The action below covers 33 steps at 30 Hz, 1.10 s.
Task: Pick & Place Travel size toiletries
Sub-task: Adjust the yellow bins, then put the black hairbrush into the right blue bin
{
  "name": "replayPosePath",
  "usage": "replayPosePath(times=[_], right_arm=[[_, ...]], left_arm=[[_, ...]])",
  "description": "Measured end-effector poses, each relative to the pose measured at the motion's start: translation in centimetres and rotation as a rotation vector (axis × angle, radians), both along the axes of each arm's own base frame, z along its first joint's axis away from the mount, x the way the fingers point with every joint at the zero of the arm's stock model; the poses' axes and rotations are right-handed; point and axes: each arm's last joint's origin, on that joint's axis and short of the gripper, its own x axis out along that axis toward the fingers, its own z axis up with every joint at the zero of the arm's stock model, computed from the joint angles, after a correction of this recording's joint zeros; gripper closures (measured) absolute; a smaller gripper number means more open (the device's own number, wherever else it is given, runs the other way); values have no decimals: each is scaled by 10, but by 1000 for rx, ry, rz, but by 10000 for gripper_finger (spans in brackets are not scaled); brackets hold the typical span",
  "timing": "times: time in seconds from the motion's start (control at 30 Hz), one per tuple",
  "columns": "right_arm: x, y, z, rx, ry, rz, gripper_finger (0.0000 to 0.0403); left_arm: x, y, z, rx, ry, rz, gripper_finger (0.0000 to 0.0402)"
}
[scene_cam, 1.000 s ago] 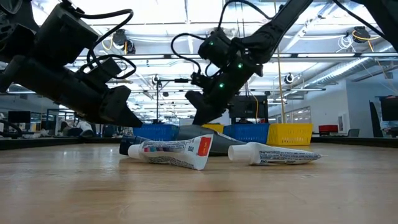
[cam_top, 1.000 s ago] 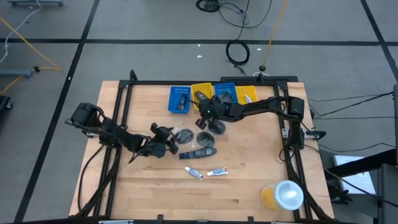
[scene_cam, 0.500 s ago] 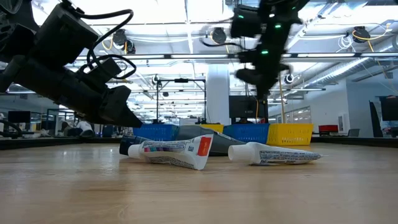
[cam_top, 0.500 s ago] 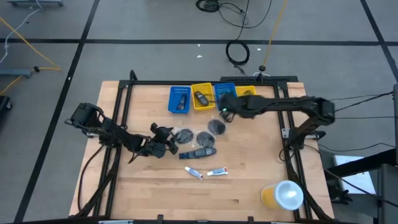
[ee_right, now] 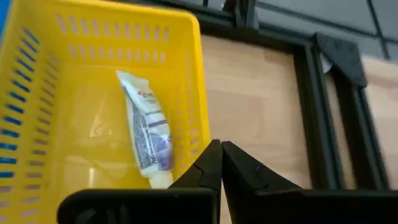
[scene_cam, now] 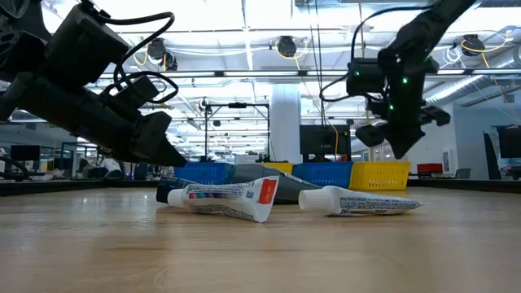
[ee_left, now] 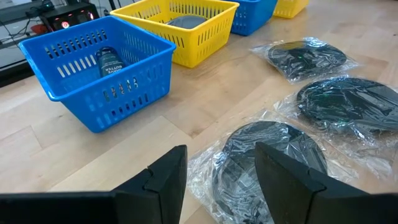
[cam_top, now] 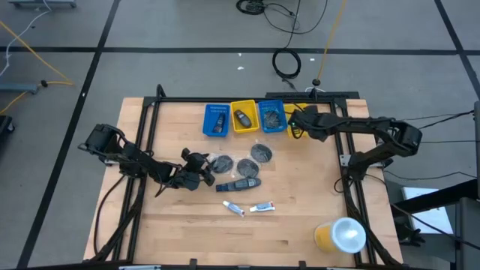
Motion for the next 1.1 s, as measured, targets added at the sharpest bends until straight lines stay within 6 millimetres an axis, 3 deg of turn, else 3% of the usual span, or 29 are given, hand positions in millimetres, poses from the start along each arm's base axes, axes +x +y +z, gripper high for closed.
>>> replayPosePath(times=[0.2, 0.53, 0.83, 0.97, 1.1], right_arm=[[-5, -4, -7, 21, -32, -17, 403], [13, -11, -4, 27, -212, 154, 403], [15, -7, -4, 24, -191, 179, 403], [13, -1, 5, -61, -145, 172, 403], [15, 17, 23, -169, -120, 235, 403]], left_arm=[[0, 0, 0, 1, 1, 0, 215], [0, 0, 0, 1, 0, 0, 215], [0, 0, 0, 1, 1, 0, 215], [0, 0, 0, 1, 0, 0, 215], [0, 0, 0, 1, 1, 0, 215]])
